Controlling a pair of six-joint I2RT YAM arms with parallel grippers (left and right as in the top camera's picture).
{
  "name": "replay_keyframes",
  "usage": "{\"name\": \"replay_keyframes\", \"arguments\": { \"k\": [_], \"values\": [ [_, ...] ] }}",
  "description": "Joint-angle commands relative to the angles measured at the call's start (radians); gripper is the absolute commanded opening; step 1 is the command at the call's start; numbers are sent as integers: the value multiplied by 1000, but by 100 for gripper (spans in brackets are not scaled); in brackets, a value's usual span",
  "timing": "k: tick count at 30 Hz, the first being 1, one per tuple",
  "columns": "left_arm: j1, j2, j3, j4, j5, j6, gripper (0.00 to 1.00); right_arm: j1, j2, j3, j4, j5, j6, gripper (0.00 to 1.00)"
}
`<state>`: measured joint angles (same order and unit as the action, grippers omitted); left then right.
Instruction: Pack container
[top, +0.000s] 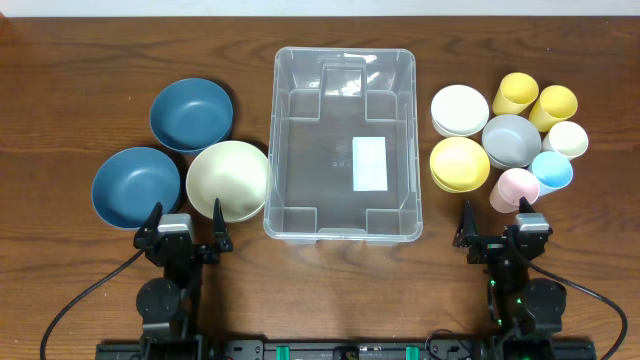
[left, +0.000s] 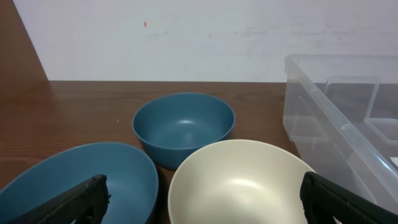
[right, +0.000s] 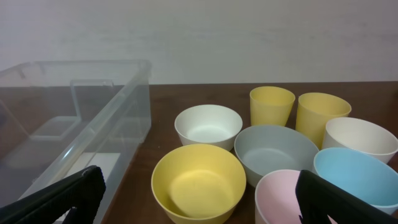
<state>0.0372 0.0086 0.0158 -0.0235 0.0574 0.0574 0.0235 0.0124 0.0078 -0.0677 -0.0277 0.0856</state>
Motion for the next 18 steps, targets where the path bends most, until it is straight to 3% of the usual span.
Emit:
{"name": "replay_keyframes", "arguments": {
  "k": [1,18],
  "values": [
    [-5,-3,-12,-42,13,17,98,-6,-6,-2,-3,-6,-13,99],
    [-5,-3,-12,-42,14,17,98,6,-6,-2,-3,-6,-13,99]
  ]
}}
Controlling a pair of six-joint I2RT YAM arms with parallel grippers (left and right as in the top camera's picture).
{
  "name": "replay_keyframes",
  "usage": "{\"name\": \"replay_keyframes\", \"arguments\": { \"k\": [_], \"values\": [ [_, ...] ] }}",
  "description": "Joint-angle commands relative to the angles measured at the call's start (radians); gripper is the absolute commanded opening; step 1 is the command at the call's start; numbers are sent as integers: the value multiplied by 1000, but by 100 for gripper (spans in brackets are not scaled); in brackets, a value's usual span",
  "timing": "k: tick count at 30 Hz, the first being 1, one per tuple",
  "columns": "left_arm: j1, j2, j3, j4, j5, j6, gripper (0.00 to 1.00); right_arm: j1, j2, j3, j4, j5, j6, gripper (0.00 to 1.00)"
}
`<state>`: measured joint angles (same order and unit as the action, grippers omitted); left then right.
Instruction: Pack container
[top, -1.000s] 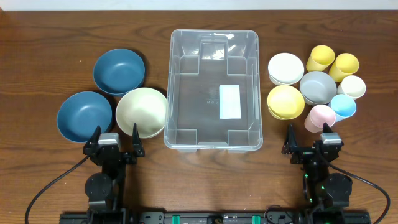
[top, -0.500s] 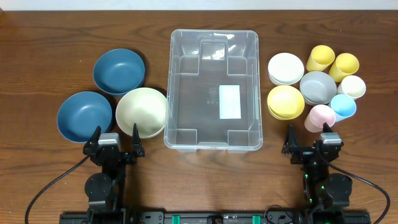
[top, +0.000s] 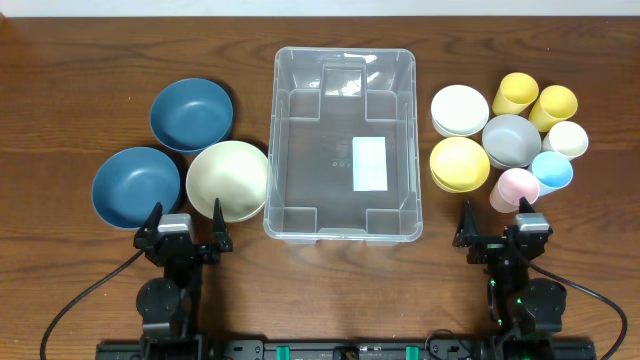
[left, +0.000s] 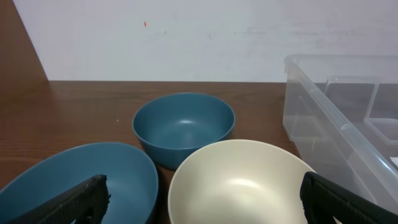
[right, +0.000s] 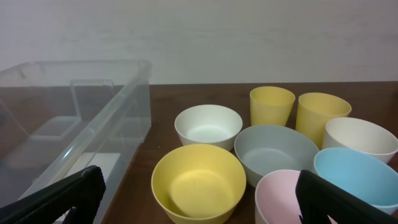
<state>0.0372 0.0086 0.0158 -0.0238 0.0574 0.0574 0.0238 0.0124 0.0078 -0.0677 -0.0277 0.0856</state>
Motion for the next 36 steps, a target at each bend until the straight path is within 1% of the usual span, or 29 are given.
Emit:
{"name": "replay_keyframes", "arguments": {
  "k": [1,10,13,16,20,22,25,28,32,36],
  "values": [
    [-5,-3,-12,-41,13,17,98,6,-6,-2,-3,-6,-13,99],
    [-5,-3,-12,-41,13,17,98,6,-6,-2,13,22,-11,99],
    [-5,-3,-12,-41,14,17,98,6,-6,1,69,-46,33,99],
    [-5,-3,-12,-41,13,17,98,6,-3,51,62,-100,37,99],
    [-5,-3,-12,-41,13,17,98,6,60,183,0,-23,132,99],
    [-5,-3,-12,-41,13,17,98,5,130,274,-40,-20,138,99],
    [-5,-3,-12,-41,13,17,98,-2,292,458,-186,28,143,99],
    [-5,-3,-12,-41,14,17,98,-14,500,667,-350,84,115,99],
    [-5,-3,-12,-41,13,17,98,-24,742,906,-519,79,89,99],
    [-5,-3,-12,-41,13,17,98,-24,890,1056,-669,84,87,99]
  ]
}}
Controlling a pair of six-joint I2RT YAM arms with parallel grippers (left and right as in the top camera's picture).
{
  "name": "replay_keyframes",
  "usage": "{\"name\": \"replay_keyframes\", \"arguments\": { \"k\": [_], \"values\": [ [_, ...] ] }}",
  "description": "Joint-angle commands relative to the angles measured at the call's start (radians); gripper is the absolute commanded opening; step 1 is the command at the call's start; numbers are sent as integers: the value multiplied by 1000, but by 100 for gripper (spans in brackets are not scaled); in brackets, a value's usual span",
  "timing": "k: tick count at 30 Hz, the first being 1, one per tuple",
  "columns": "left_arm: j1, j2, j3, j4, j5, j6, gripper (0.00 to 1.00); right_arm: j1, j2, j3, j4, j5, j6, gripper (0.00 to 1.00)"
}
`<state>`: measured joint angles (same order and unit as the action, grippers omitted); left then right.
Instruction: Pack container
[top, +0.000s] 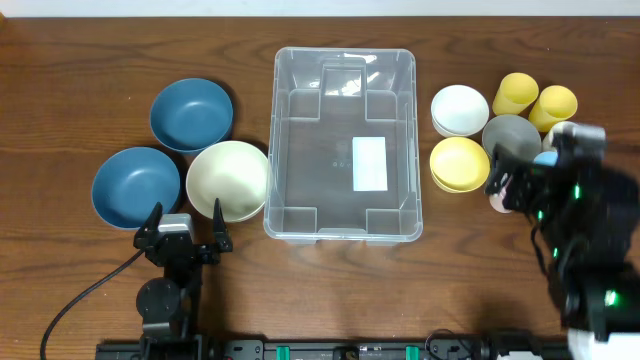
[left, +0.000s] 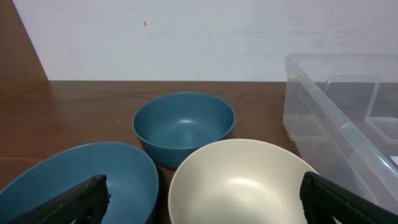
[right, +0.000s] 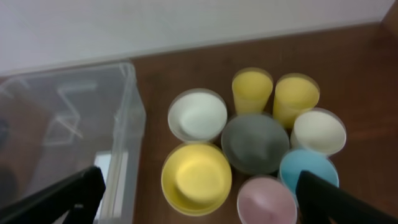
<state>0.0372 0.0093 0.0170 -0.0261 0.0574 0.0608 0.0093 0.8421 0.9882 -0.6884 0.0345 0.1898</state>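
Observation:
The clear plastic container (top: 340, 140) stands mid-table with nothing in it but a white label. To its left are two blue bowls (top: 191, 113) (top: 135, 186) and a cream bowl (top: 228, 180). My left gripper (top: 186, 222) sits low at the near edge, open, just short of the cream bowl (left: 239, 180). On the right, my right arm (top: 565, 200) is raised over the small dishes. Its gripper (right: 198, 199) is open above the yellow bowl (right: 196, 178), holding nothing.
Right of the container sit a white bowl (right: 198, 116), a grey bowl (right: 254, 143), two yellow cups (right: 252, 87) (right: 296, 94), a white cup (right: 318, 132), a blue cup (right: 308, 171) and a pink cup (right: 266, 200). The container wall (right: 127, 124) borders them on the left.
My right arm has left the near edge and now stands raised over the small dishes, its camera looking down on them from higher. The left arm and all dishes are unmoved.
At both earlier moments both arms rested at the near edge with open grippers, and no dish moved. Now the right arm is up over the right-hand cluster, still open and holding nothing.

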Motion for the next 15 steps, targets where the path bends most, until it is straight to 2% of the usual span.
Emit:
{"name": "replay_keyframes", "arguments": {
  "k": [1,11,15],
  "values": [
    [-5,-3,-13,-39,13,13,98,-10,82,93,-74,27,-26,99],
    [-5,-3,-13,-39,13,13,98,-11,129,104,-130,98,-23,98],
    [-5,-3,-13,-39,13,13,98,-12,124,104,-257,362,219,96]
  ]
}}
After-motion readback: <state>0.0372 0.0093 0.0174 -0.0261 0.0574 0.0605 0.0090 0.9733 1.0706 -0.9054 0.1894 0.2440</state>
